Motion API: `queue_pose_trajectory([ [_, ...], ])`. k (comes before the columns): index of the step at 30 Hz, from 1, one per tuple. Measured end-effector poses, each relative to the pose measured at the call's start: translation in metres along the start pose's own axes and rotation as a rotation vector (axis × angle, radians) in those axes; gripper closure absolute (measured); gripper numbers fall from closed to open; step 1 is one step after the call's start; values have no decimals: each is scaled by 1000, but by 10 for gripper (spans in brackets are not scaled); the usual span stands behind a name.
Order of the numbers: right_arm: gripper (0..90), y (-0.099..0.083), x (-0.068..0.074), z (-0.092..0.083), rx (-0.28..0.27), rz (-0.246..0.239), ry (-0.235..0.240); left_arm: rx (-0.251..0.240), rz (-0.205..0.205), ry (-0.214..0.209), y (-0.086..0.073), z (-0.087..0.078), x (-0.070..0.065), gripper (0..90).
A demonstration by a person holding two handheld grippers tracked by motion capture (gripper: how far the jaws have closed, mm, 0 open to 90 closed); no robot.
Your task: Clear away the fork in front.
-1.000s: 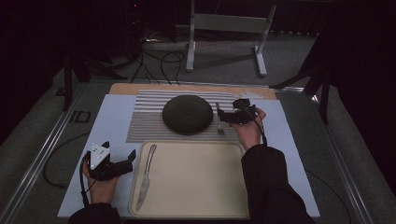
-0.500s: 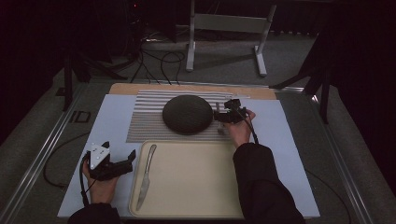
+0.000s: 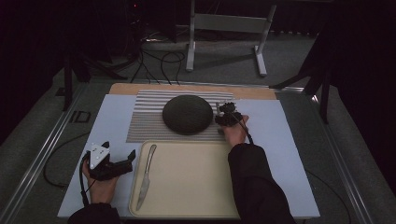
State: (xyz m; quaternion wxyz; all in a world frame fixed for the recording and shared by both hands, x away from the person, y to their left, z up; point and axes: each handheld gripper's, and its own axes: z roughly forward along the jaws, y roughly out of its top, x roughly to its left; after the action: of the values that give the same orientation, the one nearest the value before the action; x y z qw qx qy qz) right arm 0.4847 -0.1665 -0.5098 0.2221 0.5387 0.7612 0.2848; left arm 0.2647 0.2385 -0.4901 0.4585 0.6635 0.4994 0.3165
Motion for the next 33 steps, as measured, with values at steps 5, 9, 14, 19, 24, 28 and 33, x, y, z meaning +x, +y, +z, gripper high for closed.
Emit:
queue_pose_trajectory([
  [5, 718, -3, 5, 7, 38, -11, 7, 2, -2, 1, 0, 0, 0, 0],
  [9, 786, -2, 10, 8, 46, -13, -11, 1, -1, 1, 0, -1, -1, 0],
  [14, 824, 1, 9, 8, 66, 24, -11, 2, -2, 0, -1, -1, 0, 0],
  [19, 855, 2, 8, 9, 78, 46, -12, 4, -2, 1, -1, -1, 0, 0],
  [24, 858, 1, 4, 8, 70, 112, 14, 10, -4, 5, -2, -1, 1, 0],
  [28, 858, -1, 1, 7, 59, 128, 36, 10, -9, 7, -2, -1, 1, 0],
  [33, 858, -2, -3, 3, 43, 118, 36, 13, -5, 7, -2, 0, 1, 0],
])
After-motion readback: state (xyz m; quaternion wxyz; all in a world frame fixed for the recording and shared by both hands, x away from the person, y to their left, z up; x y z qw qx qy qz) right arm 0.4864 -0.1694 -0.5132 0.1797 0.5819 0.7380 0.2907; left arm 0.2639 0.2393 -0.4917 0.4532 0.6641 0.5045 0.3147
